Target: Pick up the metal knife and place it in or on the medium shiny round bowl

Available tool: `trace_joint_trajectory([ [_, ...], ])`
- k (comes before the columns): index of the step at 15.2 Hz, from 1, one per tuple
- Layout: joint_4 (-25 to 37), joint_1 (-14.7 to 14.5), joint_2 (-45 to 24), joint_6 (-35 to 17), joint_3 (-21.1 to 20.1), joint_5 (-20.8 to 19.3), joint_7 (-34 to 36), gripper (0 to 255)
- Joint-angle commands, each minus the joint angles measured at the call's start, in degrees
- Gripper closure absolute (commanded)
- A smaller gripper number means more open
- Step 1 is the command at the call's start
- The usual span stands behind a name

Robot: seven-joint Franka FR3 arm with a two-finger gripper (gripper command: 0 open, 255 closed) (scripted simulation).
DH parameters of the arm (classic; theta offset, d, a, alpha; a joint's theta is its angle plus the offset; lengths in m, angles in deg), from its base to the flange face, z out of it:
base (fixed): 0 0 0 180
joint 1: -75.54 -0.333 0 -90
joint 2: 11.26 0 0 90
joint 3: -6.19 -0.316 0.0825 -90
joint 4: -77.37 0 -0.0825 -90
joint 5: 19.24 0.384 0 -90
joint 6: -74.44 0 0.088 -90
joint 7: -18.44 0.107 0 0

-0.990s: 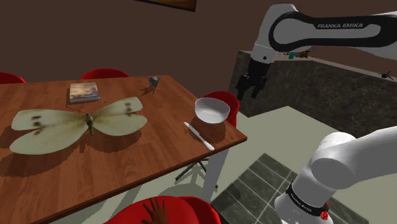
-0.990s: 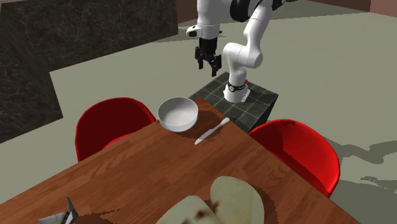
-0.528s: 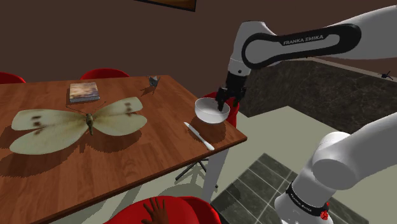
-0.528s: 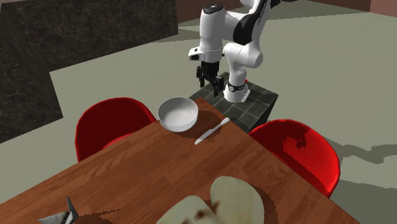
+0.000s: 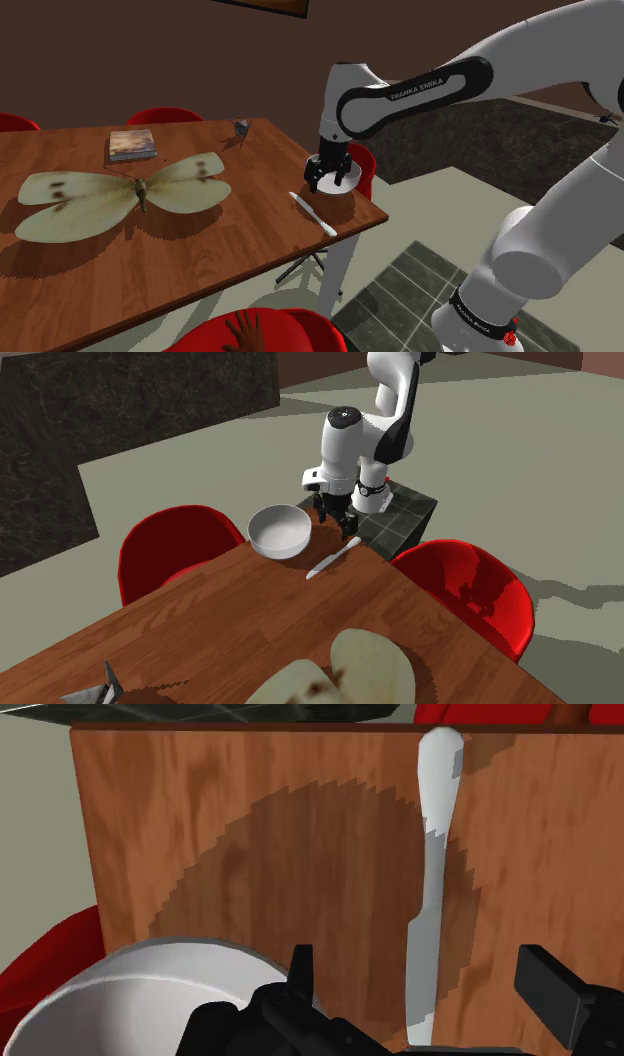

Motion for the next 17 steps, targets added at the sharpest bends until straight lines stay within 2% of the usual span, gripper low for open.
trace_joint_trajectory([
  [1,1.8,-0.1,-4.6,-2.4,-1.0,-1.2,1.5,0],
  [3,3.7,-0.5,-8.5,-4.0,-1.9,-2.5,3.4,0],
  [10,1.2,-0.5,-11.6,-9.5,-1.9,-3.5,4.1,0],
  [17,1.0,-0.5,-11.9,-9.9,-1.9,-3.6,4.2,0],
])
